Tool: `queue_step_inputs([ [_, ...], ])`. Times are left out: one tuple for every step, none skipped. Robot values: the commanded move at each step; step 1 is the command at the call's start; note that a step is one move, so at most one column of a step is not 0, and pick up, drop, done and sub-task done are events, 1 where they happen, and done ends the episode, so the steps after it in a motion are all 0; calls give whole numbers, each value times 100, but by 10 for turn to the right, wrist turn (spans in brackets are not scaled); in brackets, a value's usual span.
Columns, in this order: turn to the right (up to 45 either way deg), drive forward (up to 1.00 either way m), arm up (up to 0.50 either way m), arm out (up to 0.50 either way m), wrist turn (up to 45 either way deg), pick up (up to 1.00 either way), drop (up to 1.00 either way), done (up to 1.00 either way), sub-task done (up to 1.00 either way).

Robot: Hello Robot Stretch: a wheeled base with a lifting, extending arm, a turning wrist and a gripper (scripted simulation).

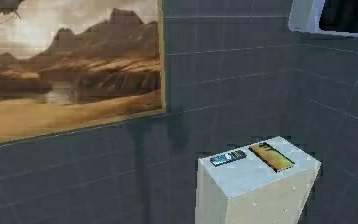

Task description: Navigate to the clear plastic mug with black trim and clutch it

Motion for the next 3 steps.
queue_step_inputs([
  [450,0,0,0,0,0,0,0,0],
  [450,0,0,0,0,0,0,0,0],
  [0,75,0,0,0,0,0,0,0],
])
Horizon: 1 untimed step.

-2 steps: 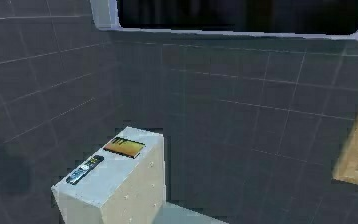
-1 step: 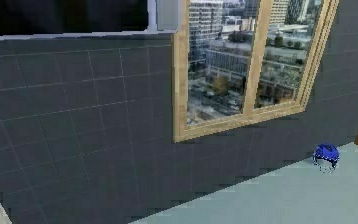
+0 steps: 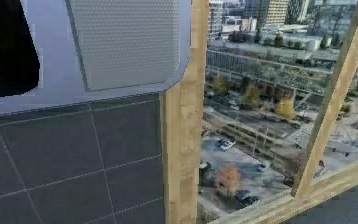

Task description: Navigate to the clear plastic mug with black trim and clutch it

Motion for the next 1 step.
queue_step_inputs([
  [450,0,0,0,0,0,0,0,0],
])
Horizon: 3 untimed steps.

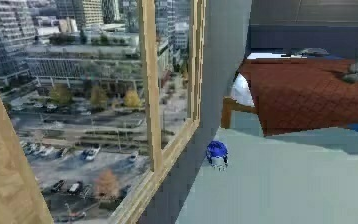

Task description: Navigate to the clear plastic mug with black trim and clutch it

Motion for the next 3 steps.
queue_step_inputs([
  [450,0,0,0,0,0,0,0,0],
  [450,0,0,0,0,0,0,0,0],
  [180,0,0,0,0,0,0,0,0],
])
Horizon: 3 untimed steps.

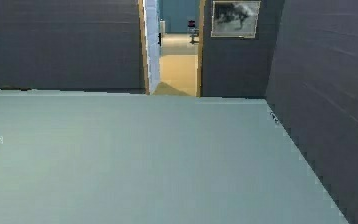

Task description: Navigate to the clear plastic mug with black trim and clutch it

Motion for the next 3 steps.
queue_step_inputs([
  [30,0,0,0,0,0,0,0,0],
  [-450,0,0,0,0,0,0,0,0],
  [-390,0,0,0,0,0,0,0,0],
])
